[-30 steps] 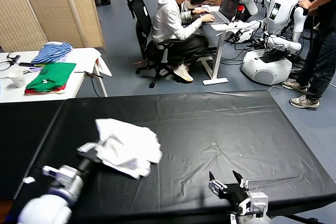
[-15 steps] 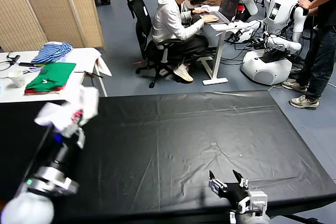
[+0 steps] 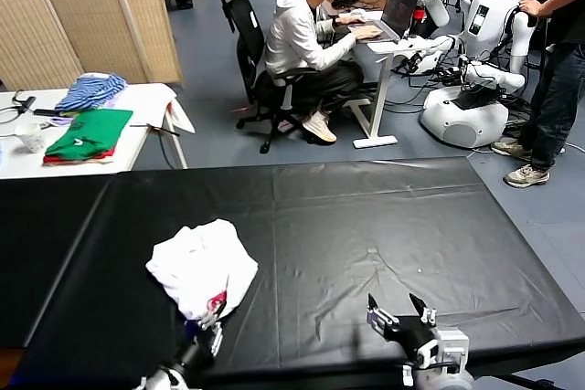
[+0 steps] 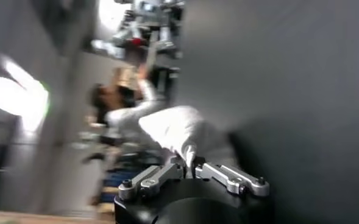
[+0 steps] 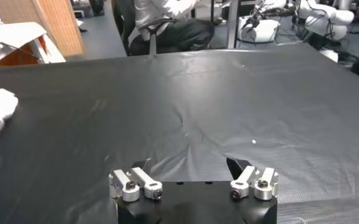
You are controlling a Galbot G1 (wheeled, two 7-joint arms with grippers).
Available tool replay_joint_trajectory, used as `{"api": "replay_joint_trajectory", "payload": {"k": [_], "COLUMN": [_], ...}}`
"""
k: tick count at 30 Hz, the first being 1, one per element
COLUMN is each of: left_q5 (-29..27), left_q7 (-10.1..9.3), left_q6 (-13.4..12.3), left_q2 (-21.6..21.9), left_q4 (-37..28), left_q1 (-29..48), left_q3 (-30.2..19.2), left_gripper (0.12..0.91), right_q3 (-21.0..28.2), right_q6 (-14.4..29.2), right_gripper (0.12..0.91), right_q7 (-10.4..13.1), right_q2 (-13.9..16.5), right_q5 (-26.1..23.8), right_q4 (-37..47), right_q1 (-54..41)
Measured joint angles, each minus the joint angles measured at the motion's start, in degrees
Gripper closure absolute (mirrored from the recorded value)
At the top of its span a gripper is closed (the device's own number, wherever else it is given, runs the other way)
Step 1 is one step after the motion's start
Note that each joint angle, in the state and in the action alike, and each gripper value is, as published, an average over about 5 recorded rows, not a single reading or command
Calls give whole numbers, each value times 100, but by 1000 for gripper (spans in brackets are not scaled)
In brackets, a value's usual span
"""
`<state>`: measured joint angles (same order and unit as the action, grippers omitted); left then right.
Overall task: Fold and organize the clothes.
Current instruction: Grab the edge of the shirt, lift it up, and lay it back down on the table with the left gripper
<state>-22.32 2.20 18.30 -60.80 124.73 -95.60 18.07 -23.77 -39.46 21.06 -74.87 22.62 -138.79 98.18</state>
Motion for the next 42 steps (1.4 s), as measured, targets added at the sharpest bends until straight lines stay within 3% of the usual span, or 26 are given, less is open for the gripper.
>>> {"api": "replay_joint_trajectory", "payload": {"k": [3,7,12,24,32,35,42], "left_q5": [1164,2467,3610,4576,4677,4690,4830], "left_q7": [-271,-496,-677,-1023,-1127,-1160,-1186], "left_q6": [291,472,668,901,876,891,940], "left_q2": [7,-29,-156,-530,-718,-749,-829], "left_q4": [5,-37,-148,-620,-880,-890,-816], "left_q1": [275,633,1052,2006,2366,2364,2298], "left_q3": [-111,-266,-534,-1082,-1237,-1292,-1375], "left_gripper": [826,826,826,826,826,769,384], "right_q3": [7,36,78,137,171,171,164], "right_q6": [-5,-5,-3,29,24,8,-15], "right_gripper": [118,118,118,118,118,118,118], "right_q7": [6,11,15,27,38,27,18], "right_q2": [-25,-75,-137,-234,-277,-279,-272], "right_q5": [-13,-59,-141,-271,-279,-278,-274], "right_q4": [-28,-51,-81,-158,-165,-187,-197], "right_q1": [38,84,145,277,302,315,276]}}
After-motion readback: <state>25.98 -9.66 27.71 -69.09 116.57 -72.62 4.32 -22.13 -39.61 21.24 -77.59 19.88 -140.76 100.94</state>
